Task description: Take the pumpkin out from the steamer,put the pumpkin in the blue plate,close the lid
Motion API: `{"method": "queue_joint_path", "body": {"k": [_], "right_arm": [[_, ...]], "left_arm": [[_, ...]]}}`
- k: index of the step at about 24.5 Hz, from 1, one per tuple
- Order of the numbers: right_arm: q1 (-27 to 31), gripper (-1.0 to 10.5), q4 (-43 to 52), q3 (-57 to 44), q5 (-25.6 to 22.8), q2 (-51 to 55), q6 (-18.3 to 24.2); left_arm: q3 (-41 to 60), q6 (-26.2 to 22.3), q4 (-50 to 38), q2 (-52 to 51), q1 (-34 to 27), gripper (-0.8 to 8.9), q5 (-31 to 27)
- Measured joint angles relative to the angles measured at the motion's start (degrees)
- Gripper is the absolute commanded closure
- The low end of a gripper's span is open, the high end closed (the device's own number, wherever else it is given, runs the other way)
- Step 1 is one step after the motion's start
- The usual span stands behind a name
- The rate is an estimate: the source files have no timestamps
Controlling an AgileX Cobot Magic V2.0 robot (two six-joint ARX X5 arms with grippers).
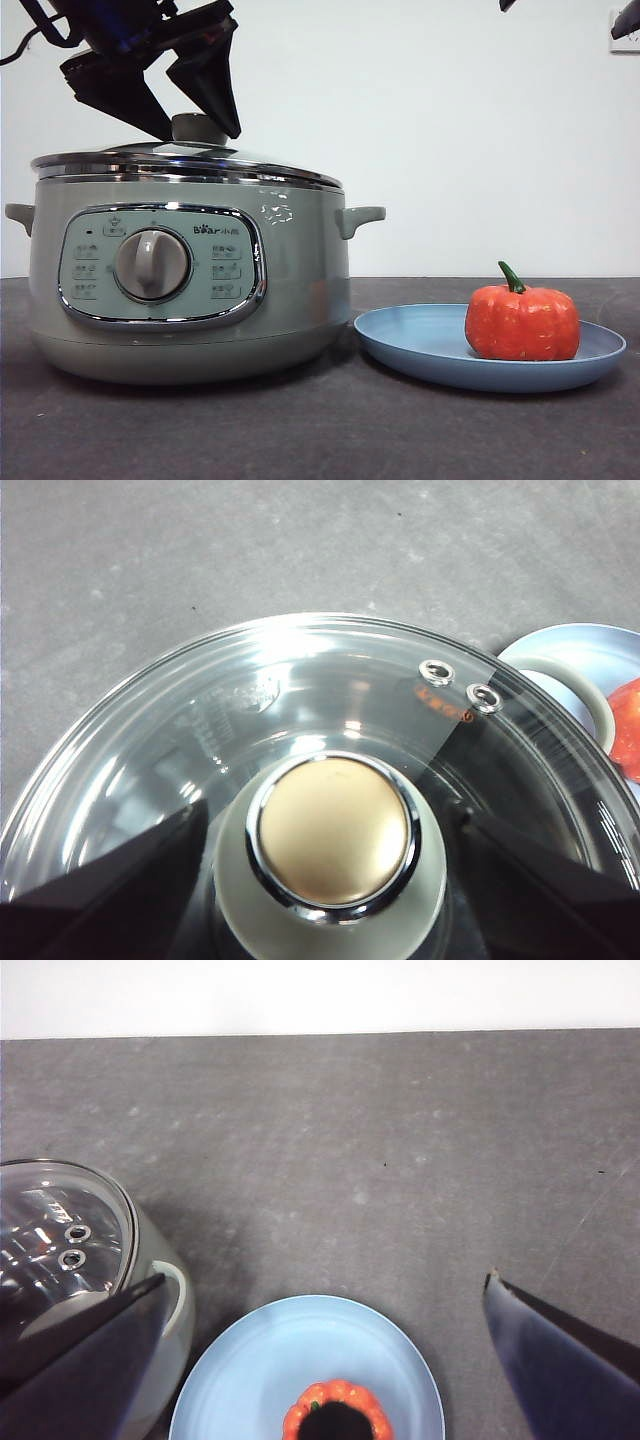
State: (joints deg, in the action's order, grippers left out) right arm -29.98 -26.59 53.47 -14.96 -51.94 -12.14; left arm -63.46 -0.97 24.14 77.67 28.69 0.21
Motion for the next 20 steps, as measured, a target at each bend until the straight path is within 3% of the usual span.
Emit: {"method": "queue_joint_path", "body": {"k": [5,9,13,15,18,20], "right_arm": [[0.0,3.5,-1.62,0.0,0.55,0.0,0.0],[0.0,3.6,-3.8,0.0,4.04,0.0,0.02],[0.0,5.5,-5.53,0.0,4.68,0.0,0.26],[0.0,6.7,-6.03,0.0,5.01,0.02,0.68],[0.0,8.5,-6.21,0.0,5.81,0.63,1.46],[-0.02,9.7,-6.16,0.0,5.79,2.14,2.93]], "left_arm": [[0.0,-0.04,0.2,-0.79,0.0,4.01,-0.02],[0.0,-0.04,1.92,-5.27,0.0,4.05,-0.02],[-0.09,-0.04,4.31,-12.02,0.0,4.3,0.0],[-0.15,-0.02,5.79,-14.88,0.0,5.58,0.0],[-0.22,-0.04,8.24,-19.8,0.0,8.41,-0.02],[-0.26,-0.24,10.21,-23.82,0.0,8.22,-0.13]]}}
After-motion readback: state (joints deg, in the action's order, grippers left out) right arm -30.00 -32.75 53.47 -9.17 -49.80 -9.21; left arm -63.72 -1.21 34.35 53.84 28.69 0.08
